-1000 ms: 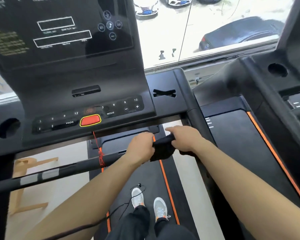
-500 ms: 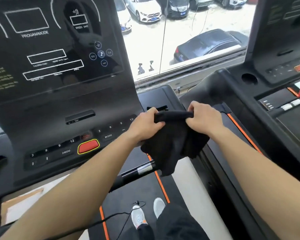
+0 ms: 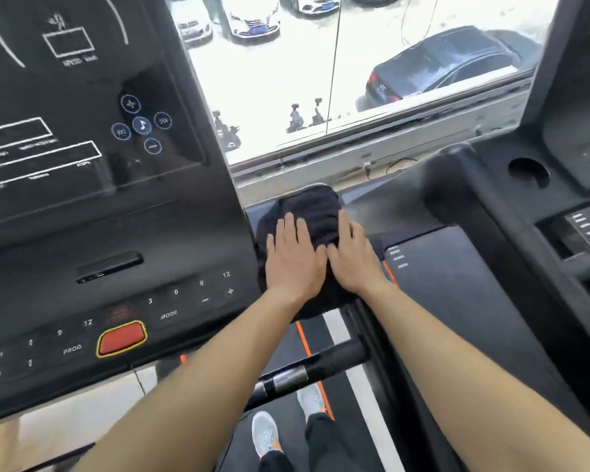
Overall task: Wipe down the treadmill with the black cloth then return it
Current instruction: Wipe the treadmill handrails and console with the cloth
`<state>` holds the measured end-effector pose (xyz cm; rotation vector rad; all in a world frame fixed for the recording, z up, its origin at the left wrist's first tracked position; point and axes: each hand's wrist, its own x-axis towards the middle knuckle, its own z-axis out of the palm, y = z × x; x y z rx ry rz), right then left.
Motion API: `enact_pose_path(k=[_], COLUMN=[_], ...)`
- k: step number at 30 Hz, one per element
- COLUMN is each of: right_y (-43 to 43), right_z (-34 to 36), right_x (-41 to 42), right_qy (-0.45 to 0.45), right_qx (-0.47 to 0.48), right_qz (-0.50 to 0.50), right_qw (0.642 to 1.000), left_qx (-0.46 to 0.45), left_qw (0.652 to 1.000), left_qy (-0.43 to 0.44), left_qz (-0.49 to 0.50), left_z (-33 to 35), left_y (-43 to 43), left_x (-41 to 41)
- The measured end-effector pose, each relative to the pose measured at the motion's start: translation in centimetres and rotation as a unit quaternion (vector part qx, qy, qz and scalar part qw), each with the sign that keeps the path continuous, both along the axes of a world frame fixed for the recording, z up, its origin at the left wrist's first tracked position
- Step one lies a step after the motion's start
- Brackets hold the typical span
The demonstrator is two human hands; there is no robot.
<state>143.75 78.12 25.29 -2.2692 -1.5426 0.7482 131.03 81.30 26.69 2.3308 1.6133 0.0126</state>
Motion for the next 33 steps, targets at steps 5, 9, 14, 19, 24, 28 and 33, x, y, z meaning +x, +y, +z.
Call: enact_pose_path(k=[5, 9, 14, 19, 24, 28, 33], right_y=[3.9, 10.4, 15.2, 8.9, 12.9, 17.5, 12.6], right_z=[-2.6, -1.9, -1.4, -2.1, -2.3, -1.4, -1.7], right_x=[1.0, 1.9, 2.9, 0.6, 1.8, 2.7, 3.1], right_qy=[-0.039, 0.066, 0.105, -0.042, 0.001, 0.05, 0.119], right_qx=[0.052, 0.046, 0.016, 0.098, 0.086, -0.001, 0.077], right_qz=[0.017, -0.035, -0.005, 0.05, 0.035, 0.068, 0.073], right_qw=[0.998, 0.996, 0.994, 0.993, 0.996, 0.996, 0.987], left_qx=[0.079, 0.088, 0.044, 0.094, 0.046, -0.078, 0.105], left_qw=[0.997, 0.995, 0.997, 0.995, 0.996, 0.99, 0.99], left_qy=[0.008, 0.03, 0.056, 0.045, 0.07, 0.071, 0.079], left_qz=[0.015, 0.024, 0.007, -0.002, 0.026, 0.092, 0.044], left_z=[-3.0, -2.8, -1.3, -2.8, -1.7, -0.9, -2.4], left_y=[2.2, 8.8, 13.2, 7.2, 12.1, 15.6, 9.4], left_x=[1.5, 3.2, 3.9, 0.3, 1.3, 2.4, 1.2])
